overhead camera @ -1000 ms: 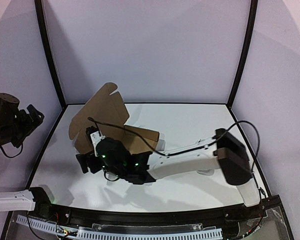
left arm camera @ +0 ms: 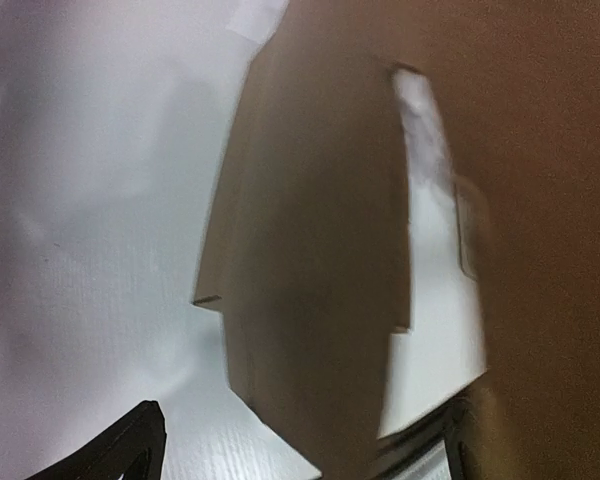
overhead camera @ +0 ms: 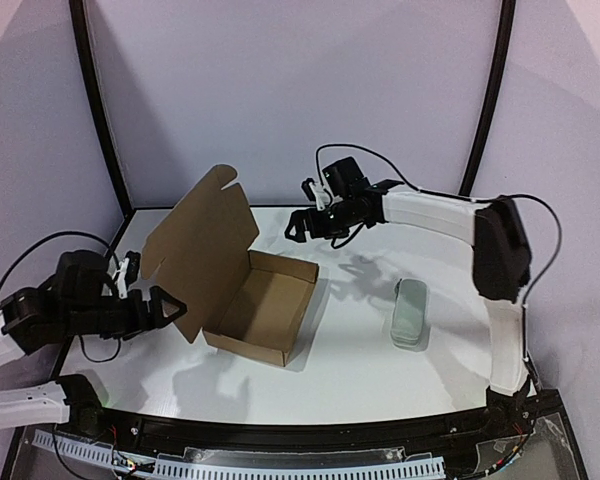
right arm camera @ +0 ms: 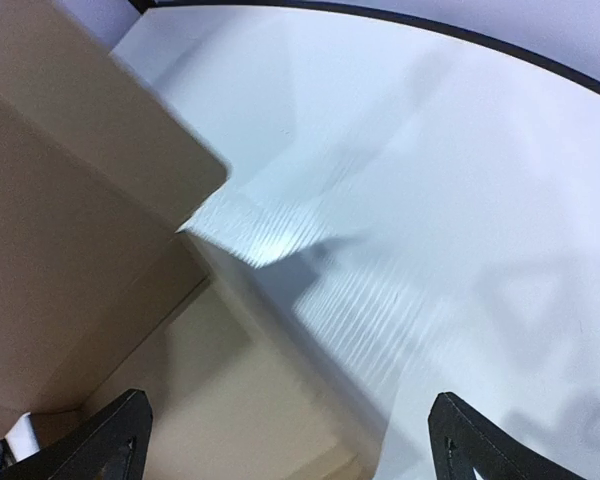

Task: Fold the paper box

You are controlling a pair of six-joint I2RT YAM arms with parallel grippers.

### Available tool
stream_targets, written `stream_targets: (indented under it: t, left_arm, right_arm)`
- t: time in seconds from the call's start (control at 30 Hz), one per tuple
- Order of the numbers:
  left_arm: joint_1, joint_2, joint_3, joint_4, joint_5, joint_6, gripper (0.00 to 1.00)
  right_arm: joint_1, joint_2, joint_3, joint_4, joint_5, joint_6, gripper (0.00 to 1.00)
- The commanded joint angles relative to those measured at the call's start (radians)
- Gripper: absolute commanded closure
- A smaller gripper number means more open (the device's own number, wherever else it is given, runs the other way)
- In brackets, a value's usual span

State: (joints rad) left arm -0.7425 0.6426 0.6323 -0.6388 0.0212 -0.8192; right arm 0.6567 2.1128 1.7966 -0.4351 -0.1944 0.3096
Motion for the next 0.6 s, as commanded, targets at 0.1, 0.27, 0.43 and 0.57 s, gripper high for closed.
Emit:
stream_targets:
  t: [0.1, 0.27, 0.43, 0.57]
  left_arm:
    - [0.003, 0.153, 0.035, 0.025, -0.311, -0.054, 0.01]
    - [0.105, 0.309, 0.106, 0.09, -0.317, -0.027, 0.01]
    - [0.152, 0.463, 0.202, 0.153, -0.306, 0.068, 0.01]
    - [0.197, 0.576, 0.299, 0.166, -0.266, 0.117, 0.01]
  right_arm:
    - [-0.024, 0.14, 0.115, -0.128, -0.23, -0.128, 0.02]
    - [-0.023, 0.086, -0.045, -0.032, -0.284, -0.14, 0.02]
    - [-0.017, 0.045, -0.142, 0.001, -0.344, -0.153, 0.04]
    - [0.0, -0.029, -0.269, 0.053, -0.32, -0.146, 0.04]
